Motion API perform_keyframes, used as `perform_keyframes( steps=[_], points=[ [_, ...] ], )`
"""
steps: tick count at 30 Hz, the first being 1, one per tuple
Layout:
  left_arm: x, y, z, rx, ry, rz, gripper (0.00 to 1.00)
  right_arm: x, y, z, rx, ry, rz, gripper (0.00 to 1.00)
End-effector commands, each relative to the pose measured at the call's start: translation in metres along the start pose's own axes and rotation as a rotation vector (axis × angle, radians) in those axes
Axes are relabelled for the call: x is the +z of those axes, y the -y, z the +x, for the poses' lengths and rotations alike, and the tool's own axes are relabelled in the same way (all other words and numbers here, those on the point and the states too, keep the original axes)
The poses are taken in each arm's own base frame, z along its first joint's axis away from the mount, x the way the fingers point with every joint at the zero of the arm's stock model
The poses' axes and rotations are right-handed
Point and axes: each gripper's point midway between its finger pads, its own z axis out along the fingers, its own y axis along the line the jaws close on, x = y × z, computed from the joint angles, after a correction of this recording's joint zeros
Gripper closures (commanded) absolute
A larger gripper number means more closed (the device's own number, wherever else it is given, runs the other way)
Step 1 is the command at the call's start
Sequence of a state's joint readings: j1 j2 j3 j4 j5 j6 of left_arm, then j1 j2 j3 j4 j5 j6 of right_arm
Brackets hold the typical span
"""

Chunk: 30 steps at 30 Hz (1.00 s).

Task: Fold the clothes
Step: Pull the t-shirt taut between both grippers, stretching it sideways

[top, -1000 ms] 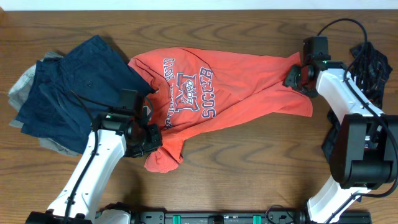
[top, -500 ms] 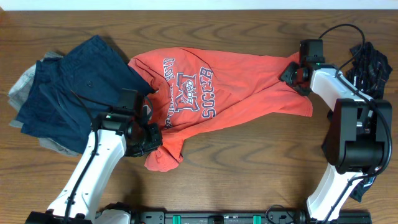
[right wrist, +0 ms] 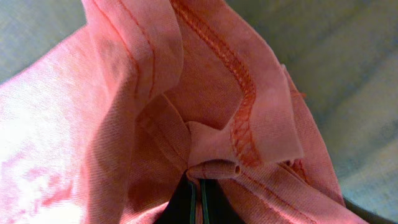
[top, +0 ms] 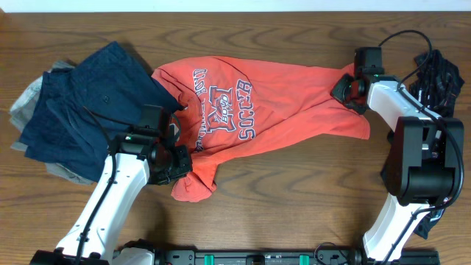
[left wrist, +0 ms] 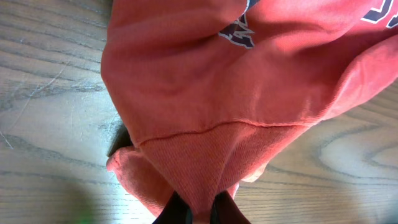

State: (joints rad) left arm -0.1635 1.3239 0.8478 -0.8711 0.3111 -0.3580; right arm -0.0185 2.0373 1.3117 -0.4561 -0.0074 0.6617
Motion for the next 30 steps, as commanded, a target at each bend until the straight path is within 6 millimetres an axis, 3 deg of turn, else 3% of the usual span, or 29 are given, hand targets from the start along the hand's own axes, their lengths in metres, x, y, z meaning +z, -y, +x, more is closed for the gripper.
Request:
perform_keyframes(
  steps=[1, 4, 10, 15, 18, 21, 24, 30],
  points=[
    [-0.005, 0.001, -0.006, 0.017, 0.022, 0.002, 0.94, -0.015, 0.011, -0.01, 0.014, 0.013, 0.012, 0.99],
    [-0.006, 0.002, -0.008, 0.02, 0.031, 0.006, 0.94, -0.047, 0.014, -0.02, -0.018, 0.036, 0.007, 0.99],
    [-0.023, 0.013, -0.018, 0.061, 0.071, 0.023, 0.94, -0.136, 0.036, -0.037, -0.044, 0.119, -0.008, 0.99],
    [-0.074, 0.036, -0.039, 0.122, 0.17, 0.061, 0.94, -0.207, 0.065, -0.029, -0.052, 0.159, -0.021, 0.99],
    [-0.11, 0.051, -0.048, 0.142, 0.242, 0.09, 0.94, -0.235, 0.074, -0.02, -0.099, 0.182, -0.016, 0.98],
    [-0.138, 0.061, -0.054, 0.161, 0.314, 0.119, 0.94, -0.247, 0.076, -0.013, -0.154, 0.19, -0.014, 0.99],
    [-0.148, 0.063, -0.051, 0.157, 0.344, 0.134, 0.94, -0.244, 0.081, -0.005, -0.172, 0.148, 0.004, 0.99],
    [-0.132, 0.051, -0.035, 0.133, 0.262, 0.1, 0.94, -0.209, 0.088, 0.004, -0.18, 0.021, 0.052, 0.99]
  ],
)
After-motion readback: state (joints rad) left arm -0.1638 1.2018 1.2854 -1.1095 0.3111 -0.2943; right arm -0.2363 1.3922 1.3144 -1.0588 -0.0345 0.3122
